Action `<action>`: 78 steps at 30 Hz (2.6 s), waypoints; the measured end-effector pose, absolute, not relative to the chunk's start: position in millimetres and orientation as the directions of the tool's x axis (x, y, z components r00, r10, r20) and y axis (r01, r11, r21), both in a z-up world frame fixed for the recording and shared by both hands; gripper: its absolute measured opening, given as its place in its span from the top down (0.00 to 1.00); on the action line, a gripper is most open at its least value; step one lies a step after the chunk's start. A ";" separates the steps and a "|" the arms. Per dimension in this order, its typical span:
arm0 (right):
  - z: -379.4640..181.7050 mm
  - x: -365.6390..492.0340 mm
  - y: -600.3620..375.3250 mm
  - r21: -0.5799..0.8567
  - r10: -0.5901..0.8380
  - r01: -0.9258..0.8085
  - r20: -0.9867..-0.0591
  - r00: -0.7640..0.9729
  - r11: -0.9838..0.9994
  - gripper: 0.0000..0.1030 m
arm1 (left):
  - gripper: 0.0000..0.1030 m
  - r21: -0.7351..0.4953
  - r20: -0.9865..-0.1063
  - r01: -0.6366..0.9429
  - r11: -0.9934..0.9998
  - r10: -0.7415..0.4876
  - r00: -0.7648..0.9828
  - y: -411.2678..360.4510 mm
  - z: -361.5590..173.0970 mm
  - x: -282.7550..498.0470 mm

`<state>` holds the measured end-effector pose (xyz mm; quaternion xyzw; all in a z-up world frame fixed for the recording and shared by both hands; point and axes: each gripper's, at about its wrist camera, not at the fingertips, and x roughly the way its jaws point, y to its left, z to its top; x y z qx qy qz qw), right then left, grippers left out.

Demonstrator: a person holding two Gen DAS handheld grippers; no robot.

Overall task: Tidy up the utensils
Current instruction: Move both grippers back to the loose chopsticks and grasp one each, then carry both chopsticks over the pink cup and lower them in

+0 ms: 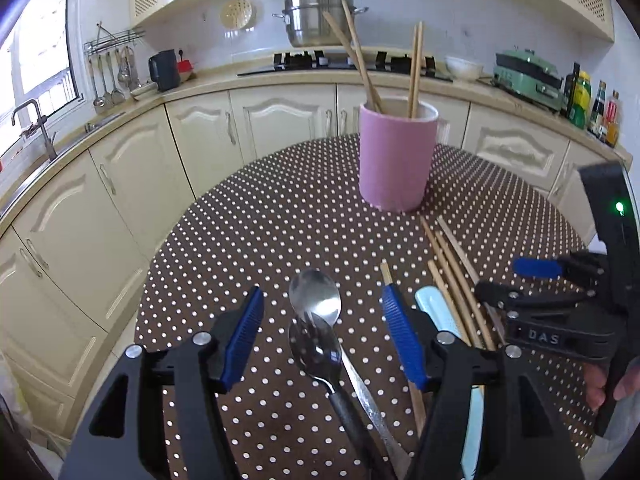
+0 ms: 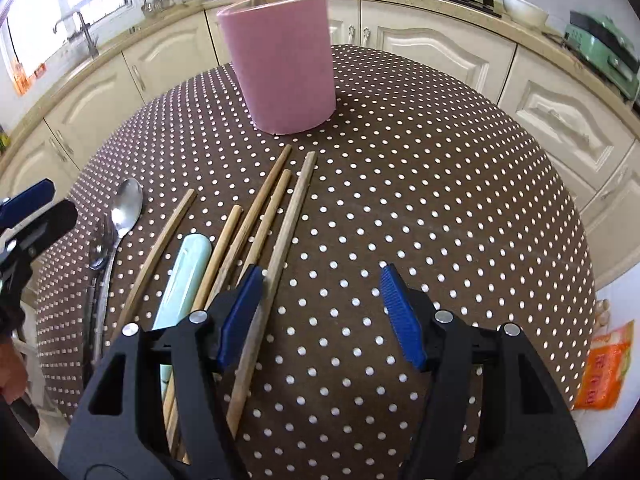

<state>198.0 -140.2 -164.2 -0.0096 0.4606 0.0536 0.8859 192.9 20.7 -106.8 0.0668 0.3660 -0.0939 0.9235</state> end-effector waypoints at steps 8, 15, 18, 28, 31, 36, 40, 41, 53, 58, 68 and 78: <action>-161.3 206.3 -117.6 -0.007 0.076 -0.152 -0.840 0.538 0.988 0.90 | 0.38 0.054 -0.741 0.278 0.959 -0.148 0.655 3.0 -125.6 199.0; -162.7 206.6 -157.2 0.177 0.228 -0.147 -0.820 0.525 0.973 0.94 | 0.35 0.100 -0.800 0.326 0.940 -0.119 0.588 -16.0 -142.3 210.4; -162.9 206.2 -170.9 0.213 0.258 -0.146 -0.815 0.519 0.966 0.94 | 0.35 0.142 -0.818 0.315 0.938 -0.068 0.571 -24.8 -147.7 220.3; -158.8 224.8 -186.9 0.271 0.294 -0.118 -0.823 0.487 0.955 0.94 | 0.93 0.151 -0.824 0.216 0.965 0.002 0.567 -47.8 -150.0 252.1; -154.1 226.4 -186.8 0.300 0.302 -0.084 -0.822 0.483 0.950 0.94 | 0.94 0.092 -0.832 0.207 0.974 -0.039 0.554 -43.3 -144.8 261.2; -143.2 228.6 -191.3 0.289 0.293 -0.091 -0.801 0.522 0.953 0.94 | 0.94 0.033 -0.813 0.202 0.979 -0.091 0.575 -28.4 -128.4 266.1; -130.9 229.0 -193.7 0.294 0.292 -0.088 -0.779 0.555 0.952 0.94 | 0.94 -0.008 -0.804 0.204 0.979 -0.128 0.580 -18.6 -117.0 266.9; -125.9 229.3 -194.3 0.284 0.284 -0.092 -0.771 0.570 0.954 0.94 | 0.94 -0.015 -0.798 0.207 0.978 -0.137 0.587 -17.7 -112.6 267.0; -76.3 227.0 -209.4 0.310 0.266 -0.083 -0.614 0.744 0.947 0.94 | 0.94 -0.097 -0.675 0.196 0.976 -0.210 0.707 -6.7 -43.5 264.7; -48.9 220.2 -214.8 0.318 0.234 -0.076 -0.497 0.835 0.945 0.94 | 0.94 -0.120 -0.606 0.208 0.971 -0.237 0.759 -9.7 -9.5 264.3; 7.6 236.5 -211.9 0.316 0.210 -0.091 -0.368 0.906 0.944 0.94 | 0.94 -0.136 -0.461 0.232 0.963 -0.269 0.846 -22.9 58.5 272.4; 59.1 279.5 -211.0 0.315 0.175 -0.076 -0.300 0.938 0.946 0.94 | 0.94 -0.136 -0.331 0.262 0.956 -0.293 0.897 -36.3 116.2 291.2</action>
